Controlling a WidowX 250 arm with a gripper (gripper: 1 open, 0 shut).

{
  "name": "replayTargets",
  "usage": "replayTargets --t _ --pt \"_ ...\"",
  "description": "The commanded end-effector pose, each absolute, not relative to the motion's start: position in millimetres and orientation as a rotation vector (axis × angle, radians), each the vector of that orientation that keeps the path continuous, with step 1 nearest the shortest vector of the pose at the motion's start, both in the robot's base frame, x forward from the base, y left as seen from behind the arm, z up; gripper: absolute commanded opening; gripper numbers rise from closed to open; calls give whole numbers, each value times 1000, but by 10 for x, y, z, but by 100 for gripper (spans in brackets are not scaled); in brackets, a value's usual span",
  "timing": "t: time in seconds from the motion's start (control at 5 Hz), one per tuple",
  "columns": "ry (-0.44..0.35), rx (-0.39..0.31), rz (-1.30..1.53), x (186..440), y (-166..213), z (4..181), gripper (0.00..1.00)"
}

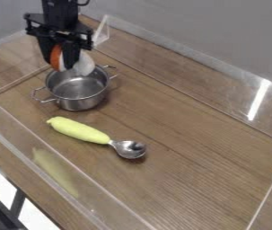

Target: Put mushroom into the silver pot

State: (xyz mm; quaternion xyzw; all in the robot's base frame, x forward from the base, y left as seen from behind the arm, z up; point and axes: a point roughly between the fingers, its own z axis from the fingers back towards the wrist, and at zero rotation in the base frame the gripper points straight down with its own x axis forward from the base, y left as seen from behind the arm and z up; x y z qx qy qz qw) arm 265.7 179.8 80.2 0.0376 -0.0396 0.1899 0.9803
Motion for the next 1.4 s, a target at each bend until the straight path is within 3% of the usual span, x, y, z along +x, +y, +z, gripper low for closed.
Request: replayTargets --t 0.0,0.2,0.4,0.6,0.8,1.2 --pt "-117 102 322 2788 1853 895 0" --pt "-113 106 274 2842 1862 850 0" --pt "-104 111 280 2888 1864 863 100" --pt "-94 117 287 2927 1865 875 0" --pt "-85 121 352 2959 1829 883 100" --pt "-67 130 481 3006 1741 890 100"
